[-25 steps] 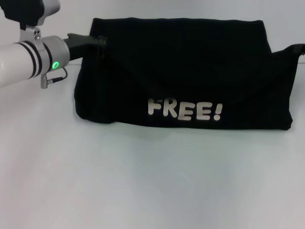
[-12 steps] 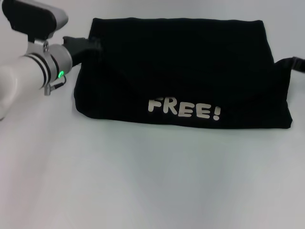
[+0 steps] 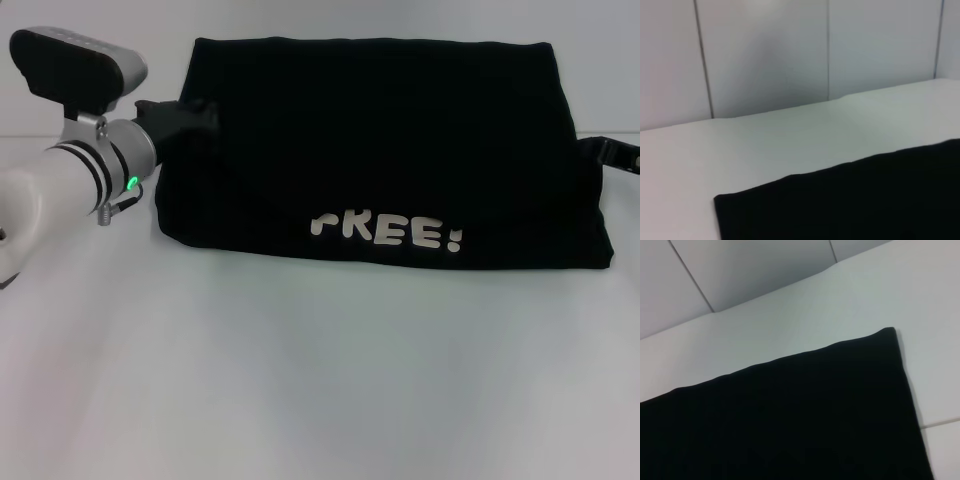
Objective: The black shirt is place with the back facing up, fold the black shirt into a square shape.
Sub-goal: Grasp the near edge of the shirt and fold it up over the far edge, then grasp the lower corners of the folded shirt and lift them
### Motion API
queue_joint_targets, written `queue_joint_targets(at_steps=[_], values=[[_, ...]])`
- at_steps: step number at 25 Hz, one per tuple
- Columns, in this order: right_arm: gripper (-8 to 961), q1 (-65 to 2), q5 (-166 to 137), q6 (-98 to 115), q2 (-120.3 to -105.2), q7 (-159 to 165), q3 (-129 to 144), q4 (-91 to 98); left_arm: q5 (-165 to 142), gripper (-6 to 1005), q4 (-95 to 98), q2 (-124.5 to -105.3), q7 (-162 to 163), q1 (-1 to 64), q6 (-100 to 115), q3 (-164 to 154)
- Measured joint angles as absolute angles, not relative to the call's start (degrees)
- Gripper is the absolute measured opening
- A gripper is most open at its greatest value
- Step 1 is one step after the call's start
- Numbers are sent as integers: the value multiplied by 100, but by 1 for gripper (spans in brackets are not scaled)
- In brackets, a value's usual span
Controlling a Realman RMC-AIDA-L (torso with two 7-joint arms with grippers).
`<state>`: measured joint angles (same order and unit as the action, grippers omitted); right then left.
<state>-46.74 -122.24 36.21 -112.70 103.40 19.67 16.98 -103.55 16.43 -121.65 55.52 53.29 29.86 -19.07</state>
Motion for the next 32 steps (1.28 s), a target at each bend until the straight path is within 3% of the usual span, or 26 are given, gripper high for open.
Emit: queue_joint_targets(at_steps=[5, 12, 22, 24, 32], values=[[149, -4667, -12242, 3771, -11275, 10301, 2026, 1753, -10341, 94, 1669, -12195, 5546, 5358, 2962, -2106], [293, -4675, -12238, 3953, -11225, 10400, 2240, 2025, -10325, 411, 1970, -12214, 5544, 5403, 2941, -2111], [730, -4679, -12258, 4204, -11097, 11289, 2818, 2625, -10334, 832, 2291, -12207, 5803, 5455, 2957, -2124], [728, -4616, -12257, 4505, -11078, 11478, 2853, 2793, -10361, 893, 2459, -12217, 6195, 5347, 3020, -2279], [720, -3899, -11618, 6582, -10995, 11859, 2805, 3524, -10445, 892, 4174, -12362, 8360, 3867, 5129, -3478]])
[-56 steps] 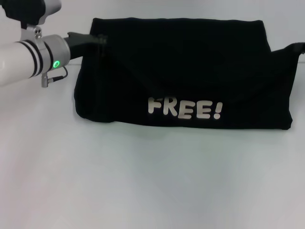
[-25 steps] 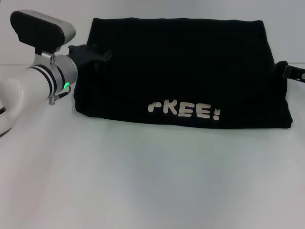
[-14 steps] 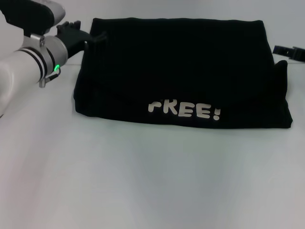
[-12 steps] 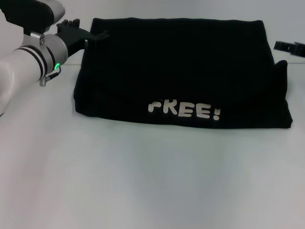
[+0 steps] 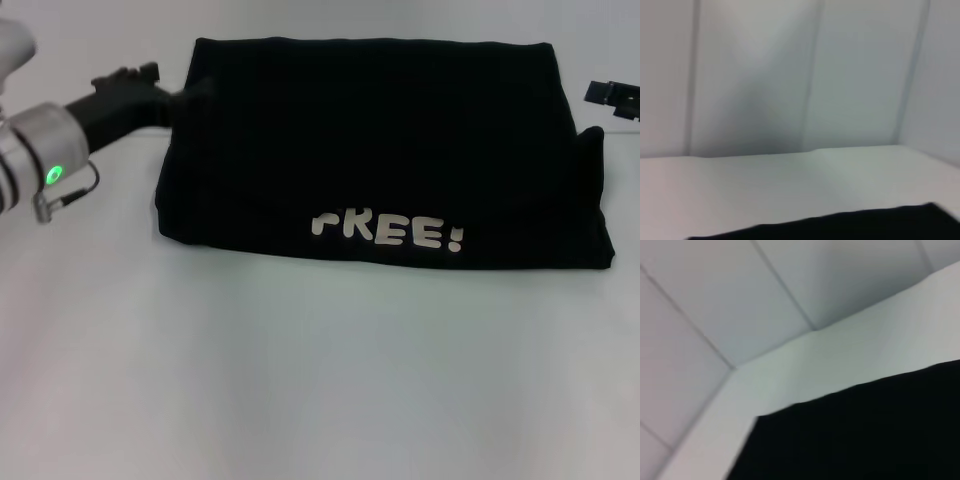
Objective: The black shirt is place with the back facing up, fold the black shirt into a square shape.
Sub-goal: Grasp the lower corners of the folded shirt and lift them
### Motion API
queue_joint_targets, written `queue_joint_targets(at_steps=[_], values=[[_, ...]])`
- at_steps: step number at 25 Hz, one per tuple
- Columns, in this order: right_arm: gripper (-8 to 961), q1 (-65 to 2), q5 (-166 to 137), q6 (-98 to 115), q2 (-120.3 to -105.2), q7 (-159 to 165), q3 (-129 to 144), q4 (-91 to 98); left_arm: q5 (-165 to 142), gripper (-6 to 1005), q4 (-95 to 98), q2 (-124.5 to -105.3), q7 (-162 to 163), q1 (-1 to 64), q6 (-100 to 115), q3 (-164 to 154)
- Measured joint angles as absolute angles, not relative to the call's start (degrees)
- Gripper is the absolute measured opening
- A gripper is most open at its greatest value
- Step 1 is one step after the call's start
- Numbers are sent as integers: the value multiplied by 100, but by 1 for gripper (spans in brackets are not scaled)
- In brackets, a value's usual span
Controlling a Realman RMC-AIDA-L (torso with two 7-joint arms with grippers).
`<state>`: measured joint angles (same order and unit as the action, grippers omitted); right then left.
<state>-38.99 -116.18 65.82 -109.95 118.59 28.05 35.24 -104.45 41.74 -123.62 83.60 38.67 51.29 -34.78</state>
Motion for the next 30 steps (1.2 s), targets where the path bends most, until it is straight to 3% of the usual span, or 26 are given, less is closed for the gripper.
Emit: queue_joint_targets(at_steps=[13, 30], values=[[717, -3571, -11200, 6790, -10914, 11851, 2812, 3354, -12429, 893, 4600, -12445, 8096, 3409, 5731, -3453], [715, -3539, -11170, 6685, -10915, 11900, 2673, 3257, -13508, 893, 4316, -12427, 7781, 3523, 5310, -3627]])
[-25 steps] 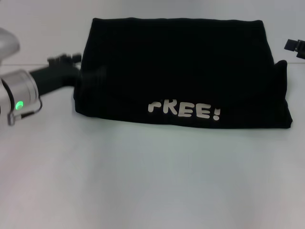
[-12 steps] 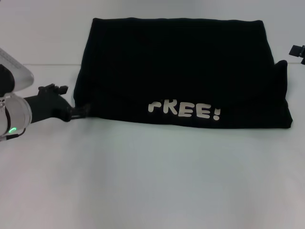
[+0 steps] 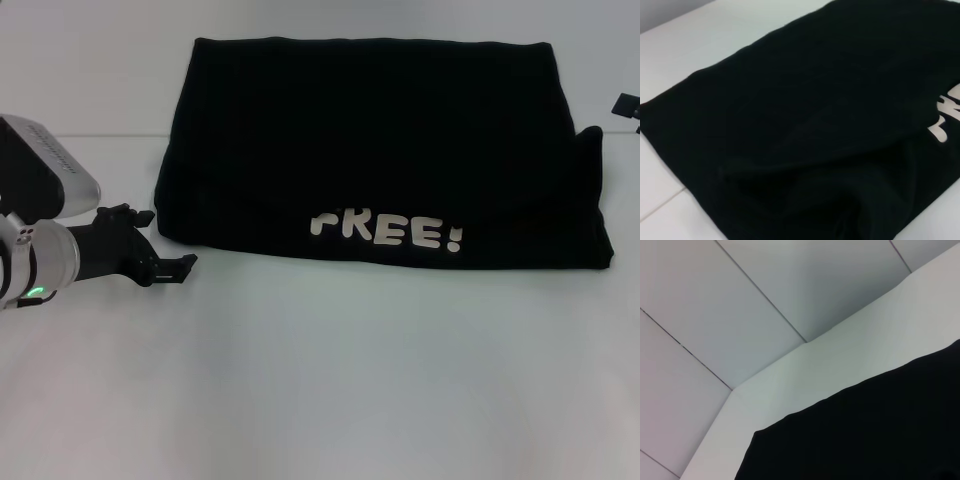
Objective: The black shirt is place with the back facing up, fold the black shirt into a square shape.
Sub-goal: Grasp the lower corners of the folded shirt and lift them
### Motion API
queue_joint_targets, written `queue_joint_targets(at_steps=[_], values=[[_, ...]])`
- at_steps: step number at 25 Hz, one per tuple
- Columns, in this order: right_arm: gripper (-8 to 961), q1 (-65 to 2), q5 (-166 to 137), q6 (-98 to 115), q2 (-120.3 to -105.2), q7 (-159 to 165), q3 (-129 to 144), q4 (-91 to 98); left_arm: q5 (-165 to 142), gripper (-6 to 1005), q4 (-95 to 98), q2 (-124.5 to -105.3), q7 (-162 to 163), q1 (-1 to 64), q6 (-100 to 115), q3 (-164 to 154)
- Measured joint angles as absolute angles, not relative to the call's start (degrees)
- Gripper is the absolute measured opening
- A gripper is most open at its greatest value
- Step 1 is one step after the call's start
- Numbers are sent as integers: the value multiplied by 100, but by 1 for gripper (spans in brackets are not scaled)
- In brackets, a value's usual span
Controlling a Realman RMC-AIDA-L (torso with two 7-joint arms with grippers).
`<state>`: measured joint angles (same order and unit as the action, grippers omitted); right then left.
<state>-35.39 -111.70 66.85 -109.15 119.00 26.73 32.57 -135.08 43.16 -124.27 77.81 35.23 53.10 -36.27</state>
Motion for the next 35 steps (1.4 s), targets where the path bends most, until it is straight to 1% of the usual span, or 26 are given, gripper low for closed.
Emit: queue_joint_targets(at_steps=[6, 14, 19, 27, 32, 35], values=[[715, -3533, -11170, 6666, -10927, 11901, 2672, 3252, -13514, 893, 4127, -12436, 7779, 3627, 4971, -3957], [714, -3533, -11170, 6661, -10902, 11900, 2671, 3252, -13534, 887, 3993, -12428, 7817, 3728, 4659, -4051], [714, -3533, -11170, 6670, -10898, 11900, 2653, 3252, -13731, 818, 3979, -12418, 7984, 3735, 4426, -4050], [713, -3533, -11171, 6698, -10898, 11901, 2651, 3252, -13816, 605, 3979, -12418, 7999, 3760, 4484, -4067], [712, -3511, -11171, 6706, -10893, 11901, 2654, 3252, -13803, 368, 3966, -12420, 7990, 3798, 4514, -4169], [712, -3495, -11171, 6707, -10890, 11907, 2655, 3252, -13789, 251, 3964, -12428, 7990, 3814, 4535, -4261]])
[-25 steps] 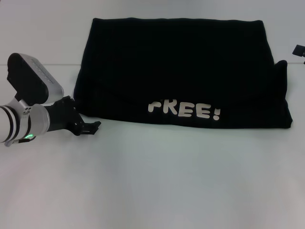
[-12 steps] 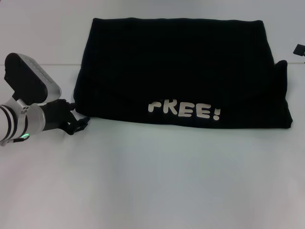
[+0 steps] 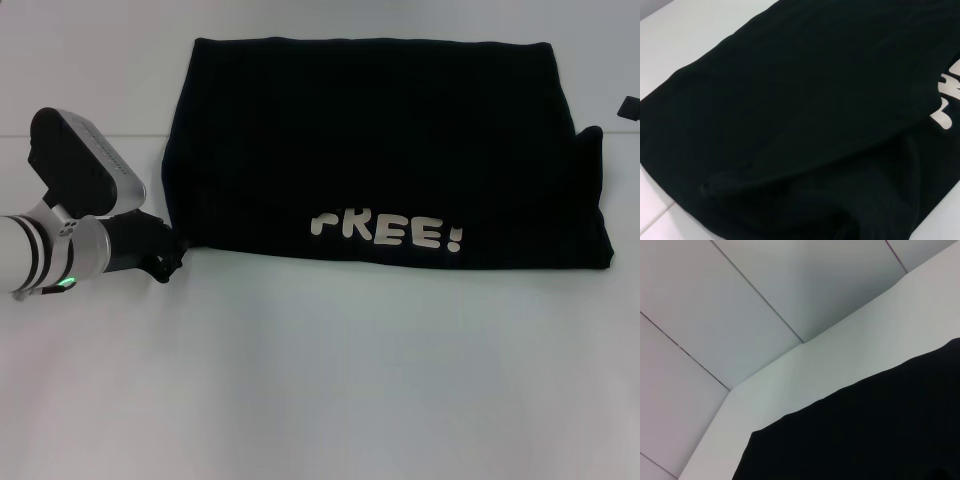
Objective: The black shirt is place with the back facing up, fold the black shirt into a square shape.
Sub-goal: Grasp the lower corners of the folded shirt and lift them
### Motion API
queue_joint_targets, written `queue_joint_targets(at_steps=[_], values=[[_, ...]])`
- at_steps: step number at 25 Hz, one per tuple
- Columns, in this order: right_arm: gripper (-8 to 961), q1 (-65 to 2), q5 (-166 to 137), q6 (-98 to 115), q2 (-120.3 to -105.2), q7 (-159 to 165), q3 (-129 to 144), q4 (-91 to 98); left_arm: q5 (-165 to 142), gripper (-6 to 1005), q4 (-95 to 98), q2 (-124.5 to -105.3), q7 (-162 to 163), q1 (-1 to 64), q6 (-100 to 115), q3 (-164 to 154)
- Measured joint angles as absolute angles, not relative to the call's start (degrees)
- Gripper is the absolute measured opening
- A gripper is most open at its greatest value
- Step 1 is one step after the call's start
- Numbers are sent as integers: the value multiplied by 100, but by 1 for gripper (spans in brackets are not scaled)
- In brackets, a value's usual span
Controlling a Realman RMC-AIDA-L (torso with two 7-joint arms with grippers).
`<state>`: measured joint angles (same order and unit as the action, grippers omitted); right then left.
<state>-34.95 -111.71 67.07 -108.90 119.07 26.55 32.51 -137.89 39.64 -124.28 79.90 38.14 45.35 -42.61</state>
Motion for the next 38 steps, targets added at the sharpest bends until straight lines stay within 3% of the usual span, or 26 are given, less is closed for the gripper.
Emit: queue_joint_targets(at_steps=[8, 16, 19, 31, 38], values=[[711, -3475, -11286, 6705, -10833, 11999, 2720, 3227, -13670, 14, 4002, -12418, 7993, 3825, 4494, -4218], [711, -3556, -12349, 6729, -10489, 12809, 2952, 3179, -13607, 15, 3981, -12399, 8008, 3902, 4198, -4210], [710, -3590, -12533, 6808, -10444, 12906, 3099, 3179, -13605, 14, 3981, -12399, 8052, 3913, 4144, -4216], [709, -3971, -13542, 6370, -10629, 12920, 3258, 2690, -13609, 15, 3923, -12409, 8068, 3917, 4149, -4246], [709, -4004, -13601, 5988, -10817, 12855, 3346, 2690, -13622, 15, 3911, -12402, 8068, 3923, 4149, -4254]])
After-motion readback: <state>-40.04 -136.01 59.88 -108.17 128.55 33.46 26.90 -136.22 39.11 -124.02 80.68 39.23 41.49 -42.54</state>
